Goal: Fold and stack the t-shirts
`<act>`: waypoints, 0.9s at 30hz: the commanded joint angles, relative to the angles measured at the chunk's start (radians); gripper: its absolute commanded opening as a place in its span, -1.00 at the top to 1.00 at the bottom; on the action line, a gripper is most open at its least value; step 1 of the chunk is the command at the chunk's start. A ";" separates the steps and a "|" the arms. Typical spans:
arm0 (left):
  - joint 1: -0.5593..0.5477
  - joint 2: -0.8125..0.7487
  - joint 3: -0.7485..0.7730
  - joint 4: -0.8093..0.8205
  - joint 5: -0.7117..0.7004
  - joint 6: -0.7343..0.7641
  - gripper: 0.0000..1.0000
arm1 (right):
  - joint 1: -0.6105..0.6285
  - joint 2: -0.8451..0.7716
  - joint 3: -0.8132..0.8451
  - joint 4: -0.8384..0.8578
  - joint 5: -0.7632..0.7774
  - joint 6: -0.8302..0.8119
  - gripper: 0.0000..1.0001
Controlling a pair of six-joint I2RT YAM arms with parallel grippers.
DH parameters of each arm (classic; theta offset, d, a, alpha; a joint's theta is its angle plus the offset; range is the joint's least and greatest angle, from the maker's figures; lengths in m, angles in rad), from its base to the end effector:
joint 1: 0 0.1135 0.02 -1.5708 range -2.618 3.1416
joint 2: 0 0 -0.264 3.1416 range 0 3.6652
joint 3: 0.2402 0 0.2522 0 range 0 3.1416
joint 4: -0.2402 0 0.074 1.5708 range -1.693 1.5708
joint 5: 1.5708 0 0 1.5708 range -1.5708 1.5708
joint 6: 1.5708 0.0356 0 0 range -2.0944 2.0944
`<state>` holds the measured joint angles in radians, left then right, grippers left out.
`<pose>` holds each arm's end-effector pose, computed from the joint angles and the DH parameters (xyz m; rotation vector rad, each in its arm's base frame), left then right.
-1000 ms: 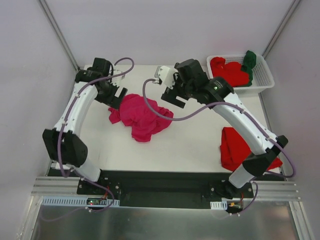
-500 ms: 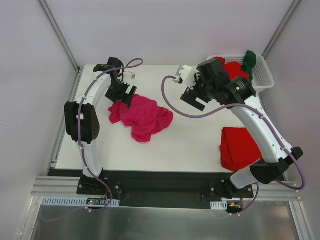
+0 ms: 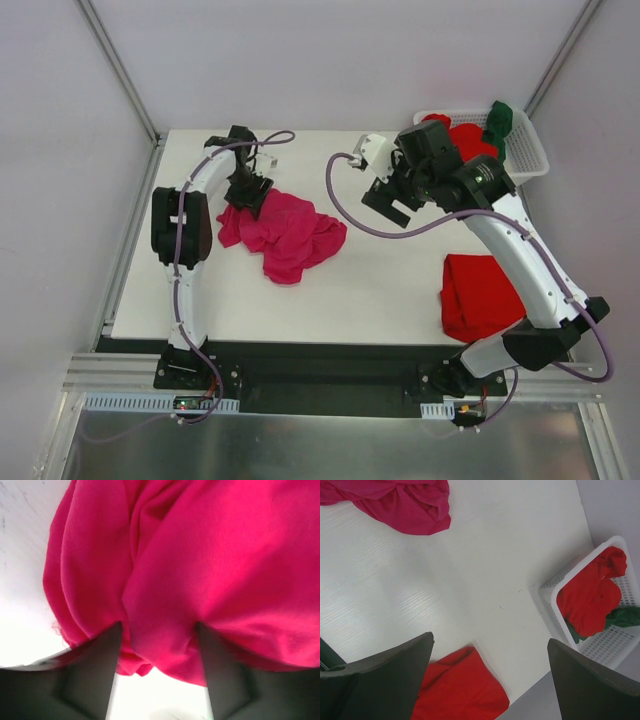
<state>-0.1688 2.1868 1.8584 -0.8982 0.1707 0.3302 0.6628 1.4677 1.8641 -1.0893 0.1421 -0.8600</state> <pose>0.4530 -0.0833 0.2041 0.7262 2.6824 -0.1980 0.2236 0.1681 0.4562 -1.5098 1.6939 -0.2654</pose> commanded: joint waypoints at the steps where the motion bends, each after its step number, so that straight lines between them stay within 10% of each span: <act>1: 0.000 0.021 0.091 -0.002 -0.010 0.017 0.32 | 0.001 0.006 0.046 -0.008 -0.029 0.030 -1.00; 4: 0.000 0.015 0.139 -0.004 -0.056 0.007 0.94 | 0.003 0.011 0.046 -0.008 -0.026 0.026 -0.99; 27: -0.063 -0.801 0.414 0.232 -0.034 0.271 0.89 | -0.003 0.186 0.108 0.083 0.028 0.065 -0.99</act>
<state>-0.2234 1.3781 2.3264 -0.7567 0.1143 0.5182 0.6624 1.6131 1.8809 -1.0401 0.1772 -0.8433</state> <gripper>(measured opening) 0.056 0.996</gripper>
